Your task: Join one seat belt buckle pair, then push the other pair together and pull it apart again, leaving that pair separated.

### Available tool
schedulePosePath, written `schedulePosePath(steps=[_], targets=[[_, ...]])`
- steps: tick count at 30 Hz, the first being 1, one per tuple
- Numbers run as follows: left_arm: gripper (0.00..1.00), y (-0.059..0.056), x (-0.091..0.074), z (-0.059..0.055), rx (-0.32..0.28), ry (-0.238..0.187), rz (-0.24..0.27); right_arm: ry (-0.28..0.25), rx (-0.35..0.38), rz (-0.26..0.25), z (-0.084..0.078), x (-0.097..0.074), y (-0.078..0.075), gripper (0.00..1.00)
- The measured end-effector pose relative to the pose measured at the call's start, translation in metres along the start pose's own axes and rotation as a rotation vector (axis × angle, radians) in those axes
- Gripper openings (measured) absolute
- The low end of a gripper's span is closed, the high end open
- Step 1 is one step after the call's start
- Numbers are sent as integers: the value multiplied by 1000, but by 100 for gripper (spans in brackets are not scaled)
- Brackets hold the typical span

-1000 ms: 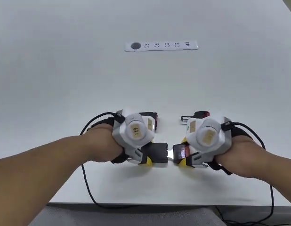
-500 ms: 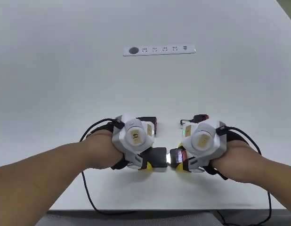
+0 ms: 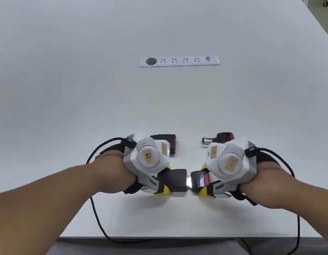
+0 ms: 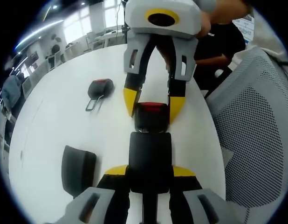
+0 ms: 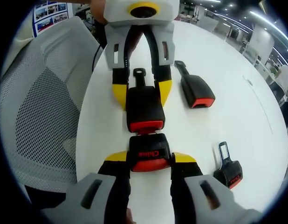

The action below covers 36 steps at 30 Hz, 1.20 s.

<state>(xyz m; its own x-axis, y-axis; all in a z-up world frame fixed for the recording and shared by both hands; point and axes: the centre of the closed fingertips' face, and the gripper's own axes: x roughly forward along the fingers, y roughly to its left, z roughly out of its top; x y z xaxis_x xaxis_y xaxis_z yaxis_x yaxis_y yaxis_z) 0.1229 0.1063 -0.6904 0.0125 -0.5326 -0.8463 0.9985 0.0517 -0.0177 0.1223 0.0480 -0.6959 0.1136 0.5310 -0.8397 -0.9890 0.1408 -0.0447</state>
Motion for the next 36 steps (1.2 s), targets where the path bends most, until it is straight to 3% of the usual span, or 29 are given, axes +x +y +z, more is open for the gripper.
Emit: schedulePosePath(steps=[25,31,36], targets=[[33,1,1,-1,-13,15,8,-1,12,4,-1,-2,0,34],[34,2,3,-1,-12,60,-3,0,7,17,-1,-2,1,35],[34,1,2,-3,-18,68,0,-1,9,10,-1,-3,0,36]])
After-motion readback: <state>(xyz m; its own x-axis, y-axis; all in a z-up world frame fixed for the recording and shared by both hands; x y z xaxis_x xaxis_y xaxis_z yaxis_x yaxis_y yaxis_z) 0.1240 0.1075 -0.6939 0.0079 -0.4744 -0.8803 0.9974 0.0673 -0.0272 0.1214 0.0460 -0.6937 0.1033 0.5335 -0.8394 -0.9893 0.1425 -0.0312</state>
